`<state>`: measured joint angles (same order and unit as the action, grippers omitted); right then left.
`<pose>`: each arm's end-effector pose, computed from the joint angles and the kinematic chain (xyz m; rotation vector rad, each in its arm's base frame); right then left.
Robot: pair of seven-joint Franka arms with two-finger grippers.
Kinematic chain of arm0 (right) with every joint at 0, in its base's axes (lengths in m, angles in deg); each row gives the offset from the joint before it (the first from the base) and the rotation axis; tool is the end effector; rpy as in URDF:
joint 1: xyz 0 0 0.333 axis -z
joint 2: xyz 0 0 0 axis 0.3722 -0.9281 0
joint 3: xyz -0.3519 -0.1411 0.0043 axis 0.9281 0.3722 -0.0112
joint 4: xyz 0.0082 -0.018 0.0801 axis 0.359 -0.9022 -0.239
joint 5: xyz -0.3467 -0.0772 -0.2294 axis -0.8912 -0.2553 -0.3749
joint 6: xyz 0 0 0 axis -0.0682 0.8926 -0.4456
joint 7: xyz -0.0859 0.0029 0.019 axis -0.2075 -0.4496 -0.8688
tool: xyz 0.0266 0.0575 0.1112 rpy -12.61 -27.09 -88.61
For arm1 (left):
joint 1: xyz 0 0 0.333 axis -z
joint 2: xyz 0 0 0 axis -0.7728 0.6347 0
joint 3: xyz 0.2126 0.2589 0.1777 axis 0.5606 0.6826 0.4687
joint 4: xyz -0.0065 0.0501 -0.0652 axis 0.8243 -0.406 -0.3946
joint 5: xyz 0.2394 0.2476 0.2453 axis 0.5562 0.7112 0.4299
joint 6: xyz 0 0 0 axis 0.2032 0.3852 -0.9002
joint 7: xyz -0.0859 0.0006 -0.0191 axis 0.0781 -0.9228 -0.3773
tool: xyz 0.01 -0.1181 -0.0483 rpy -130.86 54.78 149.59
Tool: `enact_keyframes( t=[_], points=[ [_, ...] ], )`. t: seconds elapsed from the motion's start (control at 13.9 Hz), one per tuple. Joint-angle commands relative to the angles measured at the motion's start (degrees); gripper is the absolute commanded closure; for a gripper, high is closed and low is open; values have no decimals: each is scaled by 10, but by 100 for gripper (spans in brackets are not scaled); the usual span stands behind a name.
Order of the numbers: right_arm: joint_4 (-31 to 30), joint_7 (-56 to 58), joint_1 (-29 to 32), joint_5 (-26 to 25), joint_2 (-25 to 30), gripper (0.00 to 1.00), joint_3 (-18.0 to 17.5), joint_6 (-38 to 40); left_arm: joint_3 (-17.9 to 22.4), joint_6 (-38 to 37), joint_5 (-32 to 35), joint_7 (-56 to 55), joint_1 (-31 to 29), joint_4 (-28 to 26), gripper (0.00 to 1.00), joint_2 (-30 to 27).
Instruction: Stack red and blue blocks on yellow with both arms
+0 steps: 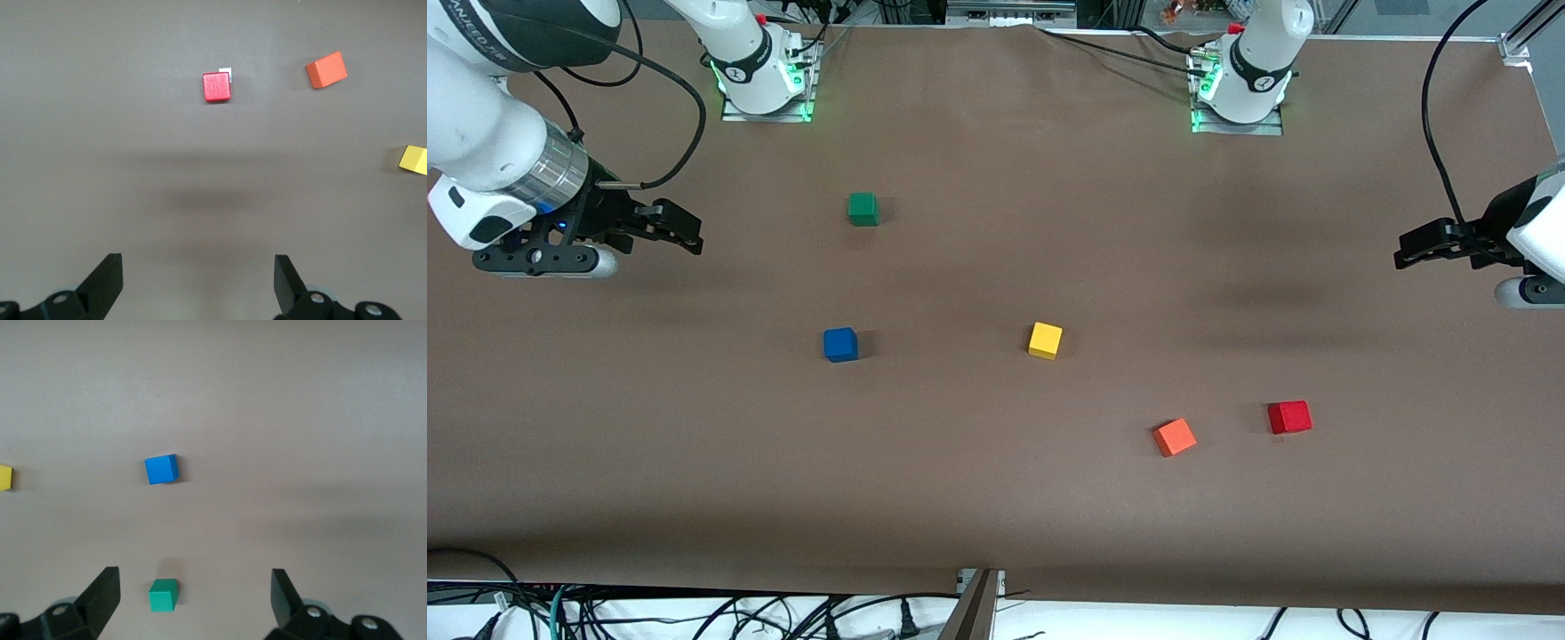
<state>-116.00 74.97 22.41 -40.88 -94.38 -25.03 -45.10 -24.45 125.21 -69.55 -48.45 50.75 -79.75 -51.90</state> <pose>0.6114 0.1155 0.6014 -3.0806 0.0544 0.0508 0.6385 0.0170 0.6176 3.1223 0.0557 -0.1810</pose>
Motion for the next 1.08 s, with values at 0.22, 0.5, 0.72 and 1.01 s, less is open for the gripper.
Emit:
enact_keyframes(
  t=[0.22, 0.5, 0.72, 1.01],
  points=[
    [3, -2, 12, -30, 3, 0, -15, 7, -1, -8, -3, 0, -1, 17, 0, 7],
    [3, -2, 12, -30, 3, 0, -15, 7, -1, -5, -6, 1, -1, 18, 0, 14],
    [3, -2, 12, -30, 3, 0, -15, 6, -1, -2, -6, 6, -1, 17, 0, 29],
    [3, -2, 12, -30, 3, 0, -15, 5, -2, 62, -10, -2, 5, 16, 0, 78]
  ],
)
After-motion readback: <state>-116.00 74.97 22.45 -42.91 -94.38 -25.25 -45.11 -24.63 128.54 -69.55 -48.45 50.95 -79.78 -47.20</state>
